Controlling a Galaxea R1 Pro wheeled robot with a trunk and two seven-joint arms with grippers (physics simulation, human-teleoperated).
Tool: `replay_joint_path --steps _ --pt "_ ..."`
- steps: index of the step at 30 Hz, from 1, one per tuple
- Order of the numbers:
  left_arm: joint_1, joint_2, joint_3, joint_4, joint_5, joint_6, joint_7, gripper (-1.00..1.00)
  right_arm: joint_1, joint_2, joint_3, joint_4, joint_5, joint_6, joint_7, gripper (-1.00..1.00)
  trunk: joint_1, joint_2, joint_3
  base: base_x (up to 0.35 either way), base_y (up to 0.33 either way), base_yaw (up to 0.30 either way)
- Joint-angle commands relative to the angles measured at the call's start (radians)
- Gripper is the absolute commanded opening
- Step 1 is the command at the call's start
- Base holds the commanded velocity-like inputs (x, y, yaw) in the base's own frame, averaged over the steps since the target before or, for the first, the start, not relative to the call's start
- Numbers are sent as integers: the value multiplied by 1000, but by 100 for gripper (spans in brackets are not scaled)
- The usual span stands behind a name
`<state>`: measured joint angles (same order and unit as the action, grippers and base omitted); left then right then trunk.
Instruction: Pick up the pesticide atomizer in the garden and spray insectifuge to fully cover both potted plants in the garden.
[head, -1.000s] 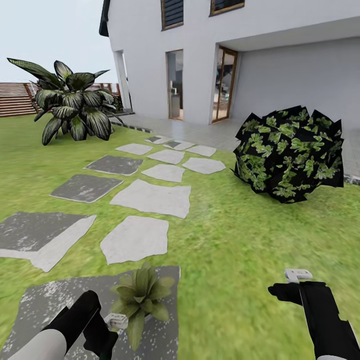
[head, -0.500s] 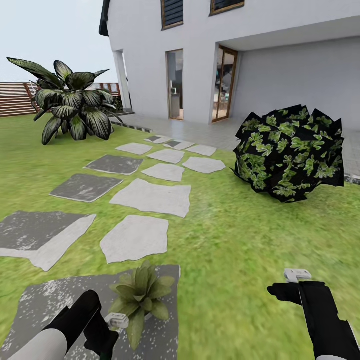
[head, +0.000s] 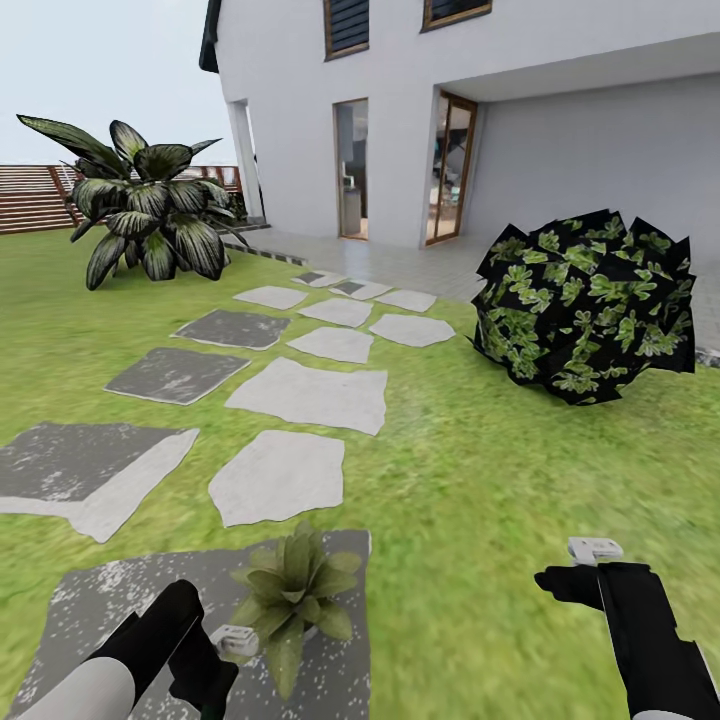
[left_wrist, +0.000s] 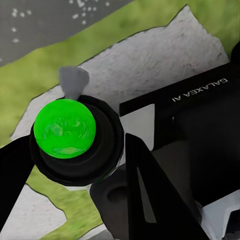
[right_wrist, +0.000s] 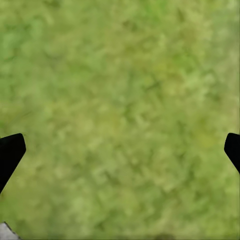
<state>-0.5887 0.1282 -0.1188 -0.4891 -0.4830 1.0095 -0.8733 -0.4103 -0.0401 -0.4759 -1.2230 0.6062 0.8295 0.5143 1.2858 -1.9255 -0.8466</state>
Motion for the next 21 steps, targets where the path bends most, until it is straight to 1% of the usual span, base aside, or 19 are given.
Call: replay_joint_path --steps 1,6,14,21 --pt "0 1 -3 -2 -9 2 -11 -100 -1 0 -1 -1 11 2 10 100 0 0 -1 0 4 0" --pt "-1 1 -2 -2 -9 3 -13 -100 -1 0 -1 -1 10 2 10 100 0 0 -1 0 1 0" --pt "-27 1 1 -3 -9 3 -13 -100 -1 0 -1 -1 11 1 9 100 0 0 -1 0 0 0" --pt "-29 1 -2 -3 -10 3 -11 -100 -1 -1 -3 -1 11 2 9 100 0 0 -1 0 0 0"
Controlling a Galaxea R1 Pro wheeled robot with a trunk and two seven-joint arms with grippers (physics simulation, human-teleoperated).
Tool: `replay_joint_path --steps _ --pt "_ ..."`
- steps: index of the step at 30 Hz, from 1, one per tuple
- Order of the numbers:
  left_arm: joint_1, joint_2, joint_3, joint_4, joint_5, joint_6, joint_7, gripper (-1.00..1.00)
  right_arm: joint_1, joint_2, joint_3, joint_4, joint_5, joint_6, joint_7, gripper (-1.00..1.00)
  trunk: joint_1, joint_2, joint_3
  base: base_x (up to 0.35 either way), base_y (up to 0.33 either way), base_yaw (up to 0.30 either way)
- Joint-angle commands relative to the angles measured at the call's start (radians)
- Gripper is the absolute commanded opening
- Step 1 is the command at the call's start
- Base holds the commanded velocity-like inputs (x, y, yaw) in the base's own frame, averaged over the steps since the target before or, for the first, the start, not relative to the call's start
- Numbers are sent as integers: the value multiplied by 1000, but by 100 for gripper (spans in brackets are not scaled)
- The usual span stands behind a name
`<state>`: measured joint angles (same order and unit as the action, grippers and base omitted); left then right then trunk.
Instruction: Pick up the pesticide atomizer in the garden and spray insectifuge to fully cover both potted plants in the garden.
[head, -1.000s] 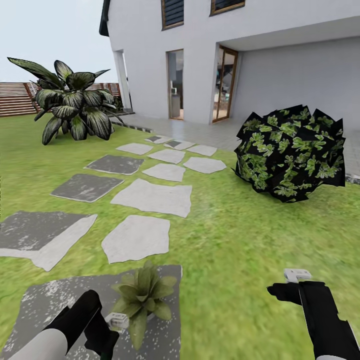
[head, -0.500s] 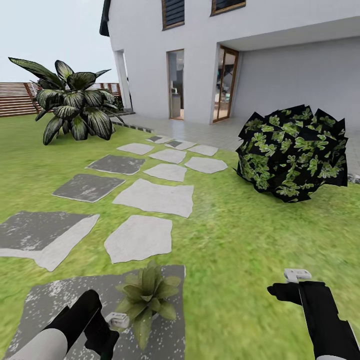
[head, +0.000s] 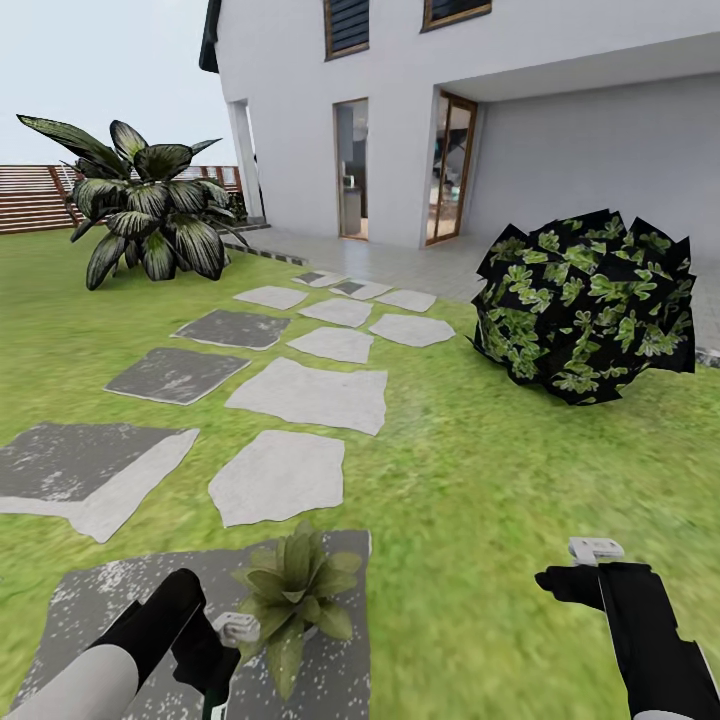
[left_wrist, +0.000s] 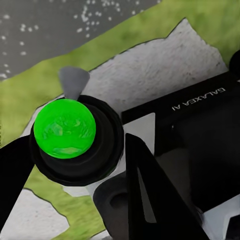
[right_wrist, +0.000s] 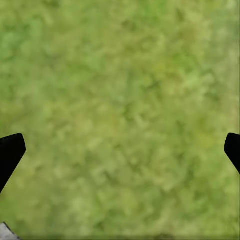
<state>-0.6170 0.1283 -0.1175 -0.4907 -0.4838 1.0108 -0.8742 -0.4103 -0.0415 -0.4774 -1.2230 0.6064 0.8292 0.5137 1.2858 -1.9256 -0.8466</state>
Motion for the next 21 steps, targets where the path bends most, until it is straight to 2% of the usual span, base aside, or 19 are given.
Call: replay_joint_path --steps 1,11,21 --pt "0 1 -4 -2 -10 2 -10 -100 -1 0 -1 -1 10 2 10 100 0 0 -1 0 0 0" --pt "3 -1 -5 -2 -10 2 -11 -100 -1 0 -1 -1 10 2 10 100 0 0 -1 0 -64 0" --pt "3 -1 -5 -2 -9 1 -12 -100 -1 0 0 -1 12 2 10 100 0 0 -1 0 -4 -225"
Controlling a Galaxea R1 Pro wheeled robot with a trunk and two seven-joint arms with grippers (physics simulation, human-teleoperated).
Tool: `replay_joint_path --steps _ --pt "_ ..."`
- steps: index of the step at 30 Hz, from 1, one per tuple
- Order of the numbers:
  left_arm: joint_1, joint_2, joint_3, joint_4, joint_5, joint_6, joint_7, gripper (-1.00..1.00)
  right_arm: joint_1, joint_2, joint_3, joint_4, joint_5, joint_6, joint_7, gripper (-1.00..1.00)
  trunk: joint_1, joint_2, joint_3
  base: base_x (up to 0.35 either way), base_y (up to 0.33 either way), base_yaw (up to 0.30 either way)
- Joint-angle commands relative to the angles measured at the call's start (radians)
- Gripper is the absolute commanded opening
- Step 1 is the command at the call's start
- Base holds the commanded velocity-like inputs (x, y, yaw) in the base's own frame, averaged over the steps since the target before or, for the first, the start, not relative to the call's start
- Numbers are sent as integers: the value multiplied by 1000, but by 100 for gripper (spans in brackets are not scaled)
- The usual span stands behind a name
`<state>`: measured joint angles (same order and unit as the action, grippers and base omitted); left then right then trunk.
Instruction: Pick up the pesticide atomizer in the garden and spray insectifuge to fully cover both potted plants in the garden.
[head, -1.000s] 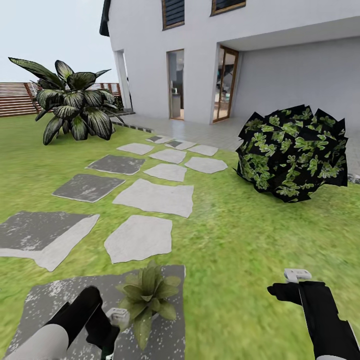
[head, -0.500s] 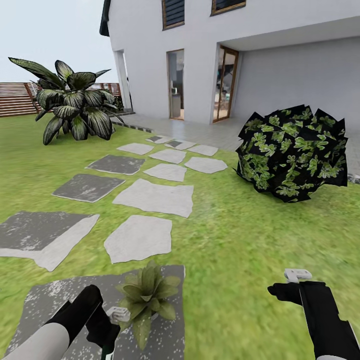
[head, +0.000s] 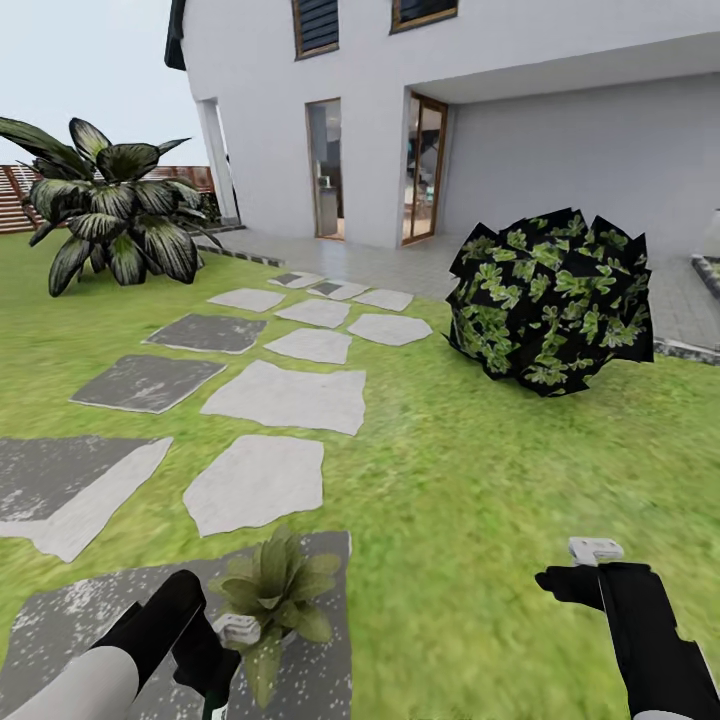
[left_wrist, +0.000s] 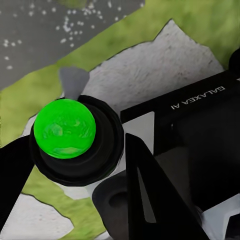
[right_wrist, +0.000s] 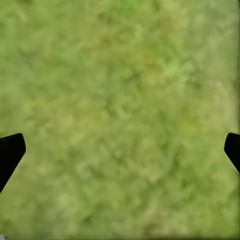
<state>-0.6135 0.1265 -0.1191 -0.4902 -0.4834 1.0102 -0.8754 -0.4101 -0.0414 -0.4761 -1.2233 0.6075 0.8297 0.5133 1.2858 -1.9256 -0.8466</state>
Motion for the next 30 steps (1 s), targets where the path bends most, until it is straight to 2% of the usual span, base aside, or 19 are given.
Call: replay_joint_path --steps 1,6,15,25,30 --pt "0 1 -4 -2 -9 2 -11 -100 -1 0 -1 -1 11 2 10 100 0 0 -1 0 0 -221" --pt "0 2 -4 -2 -10 2 -13 -100 -1 0 -1 -1 11 2 10 100 0 0 -1 0 57 -65" --pt "0 2 -4 -2 -10 2 -12 -100 -1 0 -1 -1 11 2 11 100 0 0 -1 0 283 -17" --pt "0 2 -4 -2 -9 2 -11 -100 -1 1 -1 -1 11 2 10 100 0 0 -1 0 296 -244" --pt "4 5 -4 -1 -10 2 -11 -100 -1 0 -2 -1 10 2 10 100 0 0 -1 0 64 -41"
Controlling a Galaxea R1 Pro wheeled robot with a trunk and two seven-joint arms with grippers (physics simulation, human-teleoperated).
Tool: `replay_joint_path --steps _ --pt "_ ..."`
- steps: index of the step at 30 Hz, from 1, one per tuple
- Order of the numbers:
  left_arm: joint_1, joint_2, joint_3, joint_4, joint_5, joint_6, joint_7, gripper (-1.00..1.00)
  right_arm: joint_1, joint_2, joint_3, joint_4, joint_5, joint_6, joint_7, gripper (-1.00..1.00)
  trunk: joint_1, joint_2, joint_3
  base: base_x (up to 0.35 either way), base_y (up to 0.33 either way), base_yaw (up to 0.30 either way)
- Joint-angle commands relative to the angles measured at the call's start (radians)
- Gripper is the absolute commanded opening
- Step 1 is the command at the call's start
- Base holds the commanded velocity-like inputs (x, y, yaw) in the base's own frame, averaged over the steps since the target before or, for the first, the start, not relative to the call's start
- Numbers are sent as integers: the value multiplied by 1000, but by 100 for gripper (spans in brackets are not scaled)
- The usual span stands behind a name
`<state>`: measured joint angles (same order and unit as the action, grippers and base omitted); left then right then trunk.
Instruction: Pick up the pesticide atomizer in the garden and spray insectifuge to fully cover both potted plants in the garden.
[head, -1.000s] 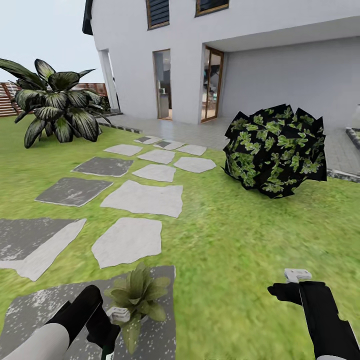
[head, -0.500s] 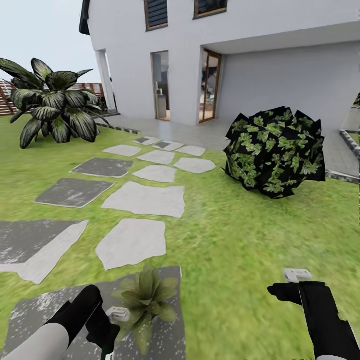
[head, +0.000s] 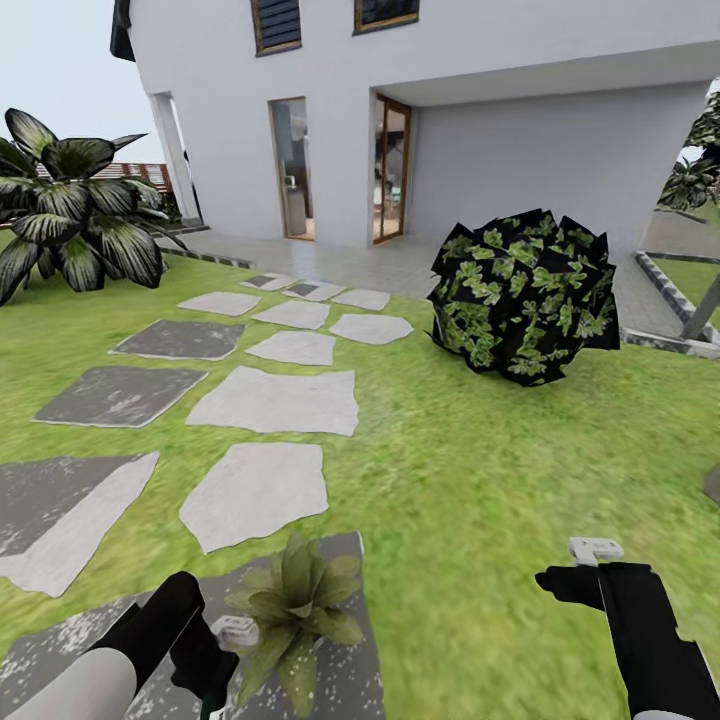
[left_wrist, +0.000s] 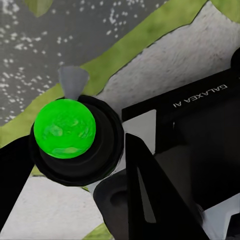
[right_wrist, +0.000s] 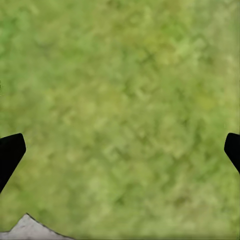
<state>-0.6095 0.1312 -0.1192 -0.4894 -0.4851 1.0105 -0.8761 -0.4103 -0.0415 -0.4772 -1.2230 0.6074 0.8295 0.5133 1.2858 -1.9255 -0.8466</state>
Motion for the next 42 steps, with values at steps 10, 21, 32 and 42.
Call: replay_joint_path --steps 10,21,32,42 --pt "16 2 -4 3 -9 2 -9 -100 -1 1 1 -1 11 2 10 100 0 0 -1 0 80 -84" --pt "20 2 -5 6 -9 2 -9 -100 -1 0 -1 -1 10 2 10 100 0 0 -1 0 217 -112" --pt "23 2 -5 7 -9 1 -8 -100 -1 0 -1 -1 11 2 10 100 0 0 -1 -1 1 -212" --pt "22 2 -4 6 -9 1 -7 -100 -1 0 -1 -1 10 2 10 100 0 0 -1 -188 -57 -6"
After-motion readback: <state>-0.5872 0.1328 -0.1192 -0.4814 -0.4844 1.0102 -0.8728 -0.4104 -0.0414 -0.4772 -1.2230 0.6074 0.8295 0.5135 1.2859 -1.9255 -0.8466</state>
